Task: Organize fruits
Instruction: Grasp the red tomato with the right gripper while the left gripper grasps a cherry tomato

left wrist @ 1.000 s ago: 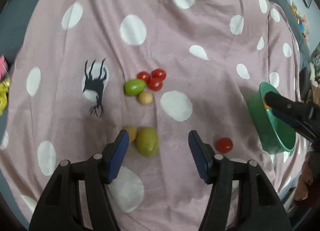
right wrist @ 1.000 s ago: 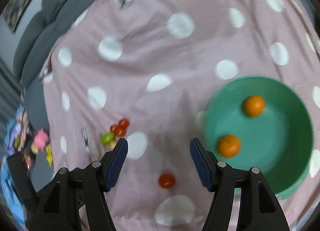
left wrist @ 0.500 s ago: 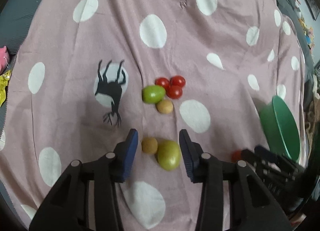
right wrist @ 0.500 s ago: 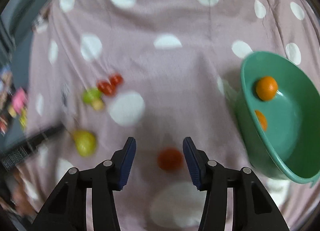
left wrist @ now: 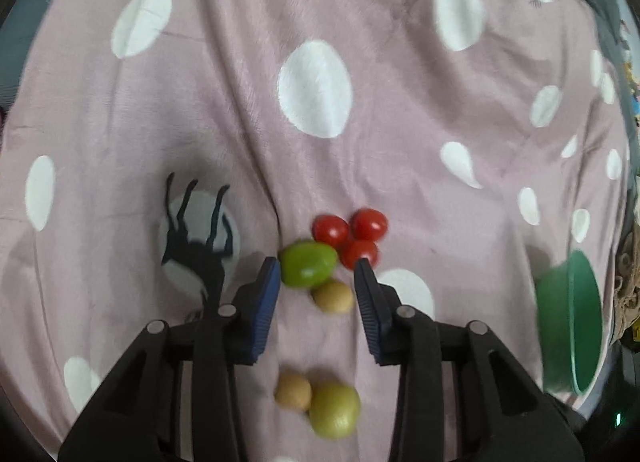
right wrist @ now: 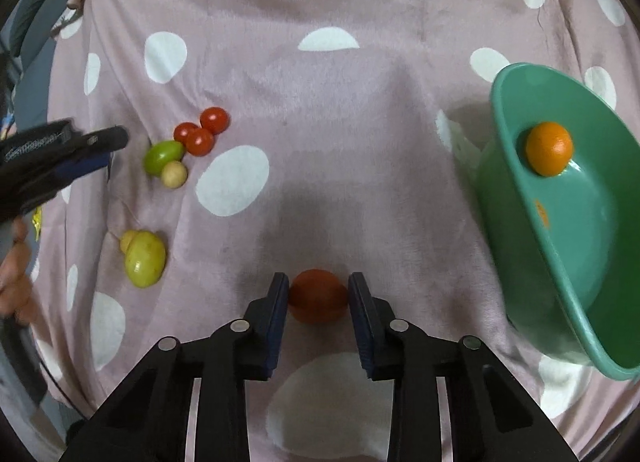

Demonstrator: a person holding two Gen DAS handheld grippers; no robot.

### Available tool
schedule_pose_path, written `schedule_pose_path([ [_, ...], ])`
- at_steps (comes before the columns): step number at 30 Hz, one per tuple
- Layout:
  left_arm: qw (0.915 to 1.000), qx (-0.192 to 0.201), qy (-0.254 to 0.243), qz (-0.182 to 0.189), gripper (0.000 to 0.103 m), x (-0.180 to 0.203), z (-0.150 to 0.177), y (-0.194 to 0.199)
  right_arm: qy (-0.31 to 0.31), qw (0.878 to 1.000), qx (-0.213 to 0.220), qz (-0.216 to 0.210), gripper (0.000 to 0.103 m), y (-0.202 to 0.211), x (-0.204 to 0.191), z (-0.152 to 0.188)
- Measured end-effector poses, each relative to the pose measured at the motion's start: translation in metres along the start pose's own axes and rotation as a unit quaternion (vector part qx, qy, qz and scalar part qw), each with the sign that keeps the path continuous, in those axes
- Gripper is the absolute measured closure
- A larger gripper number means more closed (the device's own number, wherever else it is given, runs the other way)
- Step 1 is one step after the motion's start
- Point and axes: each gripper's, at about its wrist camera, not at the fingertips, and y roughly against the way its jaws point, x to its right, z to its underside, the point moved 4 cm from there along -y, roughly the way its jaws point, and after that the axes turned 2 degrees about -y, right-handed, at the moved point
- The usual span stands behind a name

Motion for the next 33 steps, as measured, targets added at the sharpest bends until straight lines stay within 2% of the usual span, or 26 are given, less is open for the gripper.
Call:
schedule_pose_path([
  [3, 1.0000, -0.007, 0.005, -0.003, 0.067, -0.006, -0.014, -0.015, 0.005, 1.000, 0.012, 0.011, 0.072, -0.003, -0.006, -0.004],
  [5, 0.9998, -0.003, 0.017, 0.005, 0.067, -0.008, -0.022, -0.019, -0.003, 1.000, 0.008, 0.002, 0.072, -0.007, -0.009, -0.011],
  [8, 0.9993, -0.022, 0.012, 0.028, 0.067, -0.002, -0.027, -0.033, -0.003, 1.000, -0.002, -0.016, 0.072, -0.015, -0.017, -0.031],
  [11, 0.9997, -0.021, -0.007, 0.009, 0.068, 0.004, -0.028, -0.042, -0.006, 1.000, -0.010, -0.014, 0.072, -0.028, -0.020, -0.049],
  [13, 0.9996, -0.027, -0.009, 0.001, 0.072, 0.004, -0.028, -0.049, -0.013, 1.000, -0.003, -0.006, 0.072, -0.033, -0.020, -0.055],
  [18, 0.9985, -0.043, 0.016, 0.031, 0.076, 0.003, -0.032, -0.064, -0.013, 1.000, 0.001, -0.008, 0.072, -0.035, -0.020, -0.052],
  [23, 0.9989, -0.042, -0.019, -0.003, 0.076, 0.011, -0.028, -0.073, -0.026, 1.000, 0.001, -0.015, 0.072, -0.031, -0.013, -0.045],
  [26, 0.9992, -0.037, -0.015, -0.005, 0.077, 0.011, -0.025, -0.072, -0.019, 1.000, -0.001, -0.002, 0.072, -0.030, -0.014, -0.042],
  [33, 0.9993, -0.018, -0.023, -0.022, 0.077, 0.011, -0.012, -0.040, -0.012, 1.000, -0.006, 0.010, 0.072, -0.042, -0.016, -0.035],
])
